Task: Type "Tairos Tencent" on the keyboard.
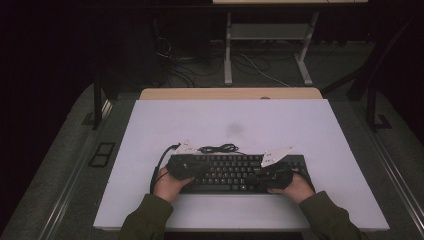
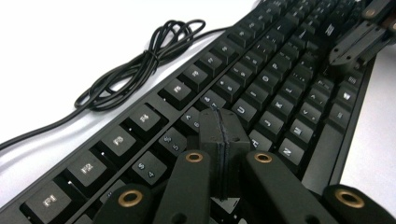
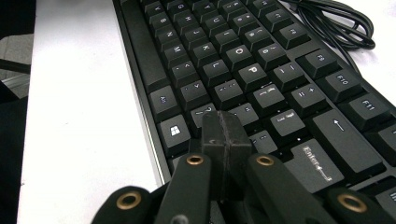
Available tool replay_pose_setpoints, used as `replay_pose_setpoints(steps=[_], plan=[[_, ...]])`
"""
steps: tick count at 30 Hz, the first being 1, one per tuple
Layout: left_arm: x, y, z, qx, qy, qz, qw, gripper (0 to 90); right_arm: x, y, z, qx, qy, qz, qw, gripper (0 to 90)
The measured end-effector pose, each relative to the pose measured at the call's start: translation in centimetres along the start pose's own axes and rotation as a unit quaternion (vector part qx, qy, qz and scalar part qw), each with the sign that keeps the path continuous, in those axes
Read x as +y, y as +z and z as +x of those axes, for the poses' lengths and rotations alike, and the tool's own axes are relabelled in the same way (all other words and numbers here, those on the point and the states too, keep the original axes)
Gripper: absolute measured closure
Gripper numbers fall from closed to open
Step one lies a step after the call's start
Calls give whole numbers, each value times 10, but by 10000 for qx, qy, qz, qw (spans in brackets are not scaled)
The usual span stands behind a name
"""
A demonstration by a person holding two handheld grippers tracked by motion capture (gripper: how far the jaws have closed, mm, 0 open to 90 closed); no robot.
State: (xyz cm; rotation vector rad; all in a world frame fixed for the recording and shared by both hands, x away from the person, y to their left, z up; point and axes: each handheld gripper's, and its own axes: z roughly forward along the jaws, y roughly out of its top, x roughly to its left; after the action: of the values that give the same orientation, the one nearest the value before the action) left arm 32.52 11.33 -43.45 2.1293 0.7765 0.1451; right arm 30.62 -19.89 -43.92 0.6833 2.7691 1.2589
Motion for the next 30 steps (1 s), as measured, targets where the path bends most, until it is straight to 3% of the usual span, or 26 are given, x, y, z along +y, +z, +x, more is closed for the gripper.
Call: replay_pose_setpoints(steps=[12,21,28,30], plan=[[-1,2,2,-19,22,106,9999,891,0,0,0,-12,-7,5,10000,895],[1,-9,0,-17,-30,-117,9999,887,0,0,0,-13,-7,3,10000,895],[-2,-19,2,-36,-80,-309,9995,753,0,0,1,-16,-3,11,10000,895],[-4,-22,2,-55,-87,-369,9993,677,0,0,1,-19,-6,9,10000,896]])
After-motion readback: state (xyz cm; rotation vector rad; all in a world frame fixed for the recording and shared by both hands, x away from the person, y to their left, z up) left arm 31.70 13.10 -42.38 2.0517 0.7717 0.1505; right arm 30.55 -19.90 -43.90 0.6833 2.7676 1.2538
